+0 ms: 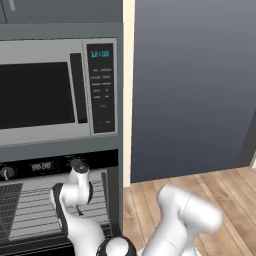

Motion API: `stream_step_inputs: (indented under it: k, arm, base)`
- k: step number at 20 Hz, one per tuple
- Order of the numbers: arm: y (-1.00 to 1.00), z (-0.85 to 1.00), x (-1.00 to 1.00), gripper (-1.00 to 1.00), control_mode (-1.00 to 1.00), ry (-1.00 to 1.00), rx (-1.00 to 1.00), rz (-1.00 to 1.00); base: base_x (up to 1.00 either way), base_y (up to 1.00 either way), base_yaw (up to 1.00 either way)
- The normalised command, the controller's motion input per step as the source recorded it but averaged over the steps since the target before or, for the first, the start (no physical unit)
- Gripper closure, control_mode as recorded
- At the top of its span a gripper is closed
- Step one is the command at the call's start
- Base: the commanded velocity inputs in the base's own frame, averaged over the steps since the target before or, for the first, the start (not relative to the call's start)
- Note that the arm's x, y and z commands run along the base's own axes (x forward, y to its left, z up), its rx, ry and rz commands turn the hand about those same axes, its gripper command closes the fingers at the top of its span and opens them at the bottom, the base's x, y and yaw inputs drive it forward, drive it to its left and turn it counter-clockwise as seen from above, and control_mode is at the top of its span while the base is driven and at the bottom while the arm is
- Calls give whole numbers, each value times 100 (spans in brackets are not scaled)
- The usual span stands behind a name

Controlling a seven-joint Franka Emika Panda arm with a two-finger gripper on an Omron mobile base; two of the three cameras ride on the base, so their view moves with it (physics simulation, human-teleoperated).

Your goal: Take the fish from the oven and place it on the plate on the counter.

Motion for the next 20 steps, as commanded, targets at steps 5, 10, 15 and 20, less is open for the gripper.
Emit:
stream_step_inputs:
  k: [5, 10, 15, 20]
  arm:
    - [-29, 100, -99, 100, -100, -4, 11, 0]
    - [-42, 90, -100, 100, -100, -21, 8, 0]
    - [-38, 48, -100, 100, -100, -38, 17, 0]
    - [-40, 64, -75, 100, -100, -45, 29, 0]
  base:
    - [0, 0, 0]
    - [0, 0, 0]
    - [0, 0, 0]
    - [0, 0, 0]
